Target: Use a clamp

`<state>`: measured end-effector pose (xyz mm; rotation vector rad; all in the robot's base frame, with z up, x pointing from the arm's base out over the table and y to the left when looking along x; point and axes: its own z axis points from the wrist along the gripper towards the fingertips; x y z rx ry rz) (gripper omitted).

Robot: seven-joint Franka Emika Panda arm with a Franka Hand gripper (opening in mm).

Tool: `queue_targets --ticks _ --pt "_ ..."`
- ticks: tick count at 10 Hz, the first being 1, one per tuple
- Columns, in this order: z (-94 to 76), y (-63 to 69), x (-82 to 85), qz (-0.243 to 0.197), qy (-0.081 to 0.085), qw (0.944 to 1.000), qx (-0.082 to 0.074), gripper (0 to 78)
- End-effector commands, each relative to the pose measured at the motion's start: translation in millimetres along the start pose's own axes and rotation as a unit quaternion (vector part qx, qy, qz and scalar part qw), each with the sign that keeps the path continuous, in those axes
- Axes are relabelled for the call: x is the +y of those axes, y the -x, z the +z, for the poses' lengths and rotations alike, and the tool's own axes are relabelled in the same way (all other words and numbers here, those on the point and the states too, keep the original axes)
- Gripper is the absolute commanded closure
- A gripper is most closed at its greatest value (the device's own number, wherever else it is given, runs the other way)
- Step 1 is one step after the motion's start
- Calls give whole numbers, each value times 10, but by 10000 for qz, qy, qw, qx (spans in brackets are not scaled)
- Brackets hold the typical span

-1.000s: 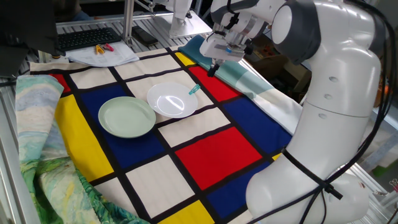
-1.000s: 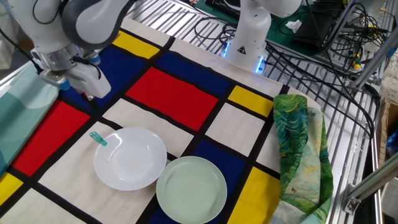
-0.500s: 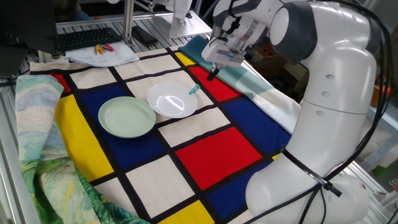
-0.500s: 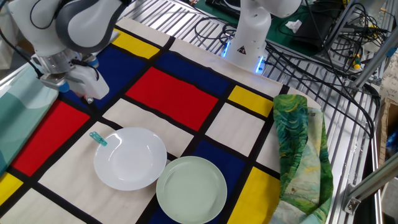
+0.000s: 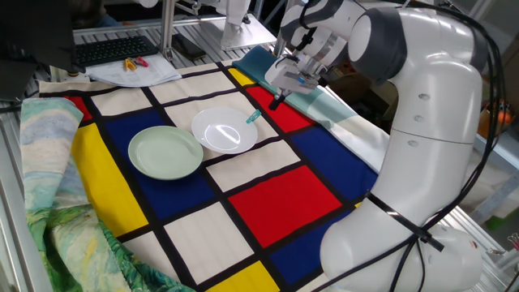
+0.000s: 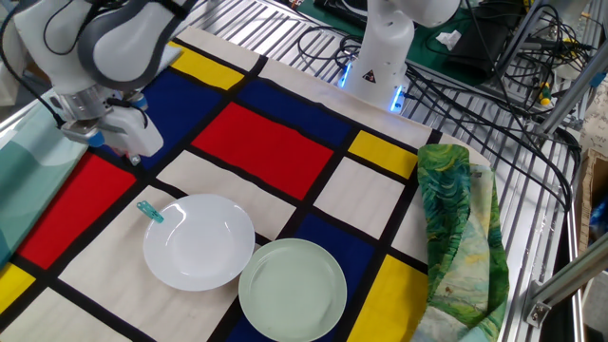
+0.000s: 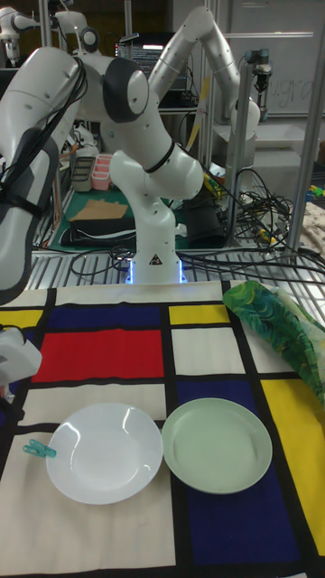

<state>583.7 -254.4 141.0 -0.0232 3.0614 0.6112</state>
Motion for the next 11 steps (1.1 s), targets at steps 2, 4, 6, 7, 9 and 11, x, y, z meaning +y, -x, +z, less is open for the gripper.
queue_targets --ticks 2,4,6,7,9,11 --pt "24 77 -31 -1 257 9997 -32 776" --pt "14 125 -30 3 327 9995 -38 776" --pt "10 142 -27 46 493 9988 -52 776" --pt "10 142 -27 64 555 9984 -49 776" --pt "10 142 -27 132 684 9975 -113 776" --pt "10 142 -27 129 645 9978 -120 776"
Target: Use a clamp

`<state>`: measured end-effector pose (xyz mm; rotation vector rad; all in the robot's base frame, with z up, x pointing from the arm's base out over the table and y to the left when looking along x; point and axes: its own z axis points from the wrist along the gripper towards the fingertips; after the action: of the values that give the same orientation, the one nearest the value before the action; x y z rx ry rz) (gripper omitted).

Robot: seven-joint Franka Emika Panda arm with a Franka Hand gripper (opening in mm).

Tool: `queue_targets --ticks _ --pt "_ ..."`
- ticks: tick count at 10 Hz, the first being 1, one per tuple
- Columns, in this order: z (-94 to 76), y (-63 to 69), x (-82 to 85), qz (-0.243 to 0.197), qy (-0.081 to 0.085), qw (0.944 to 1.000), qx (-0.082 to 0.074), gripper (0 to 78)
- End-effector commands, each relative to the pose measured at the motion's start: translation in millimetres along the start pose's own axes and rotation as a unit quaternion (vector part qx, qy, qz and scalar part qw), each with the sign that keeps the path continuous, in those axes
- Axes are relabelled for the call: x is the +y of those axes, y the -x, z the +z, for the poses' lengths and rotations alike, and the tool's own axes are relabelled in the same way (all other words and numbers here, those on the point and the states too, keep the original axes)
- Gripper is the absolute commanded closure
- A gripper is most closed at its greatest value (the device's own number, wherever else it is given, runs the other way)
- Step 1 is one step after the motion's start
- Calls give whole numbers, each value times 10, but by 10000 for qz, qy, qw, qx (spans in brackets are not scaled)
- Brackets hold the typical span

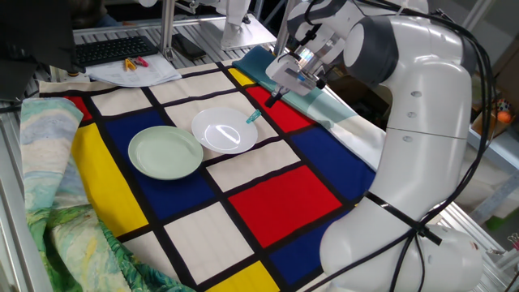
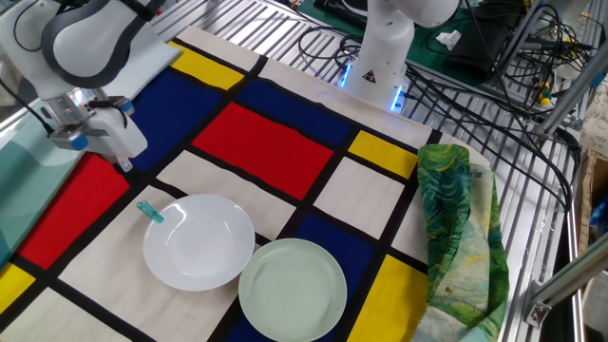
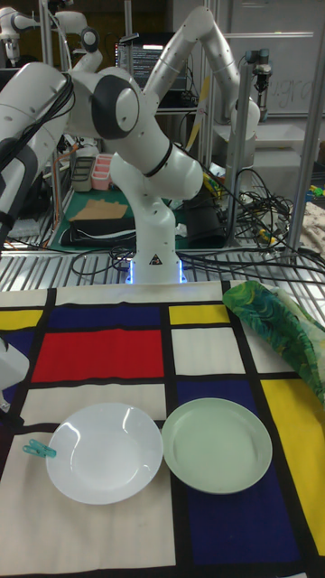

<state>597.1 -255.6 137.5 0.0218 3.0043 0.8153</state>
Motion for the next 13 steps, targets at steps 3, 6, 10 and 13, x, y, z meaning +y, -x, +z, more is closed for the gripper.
queue_targets --ticks 3,6,10,13 --pt "-20 9 2 69 -219 9997 47 776" --pt "-20 9 2 494 -261 9979 323 776" --pt "-12 10 -4 564 -248 9970 470 776" --pt "135 31 -105 461 -100 9980 429 776"
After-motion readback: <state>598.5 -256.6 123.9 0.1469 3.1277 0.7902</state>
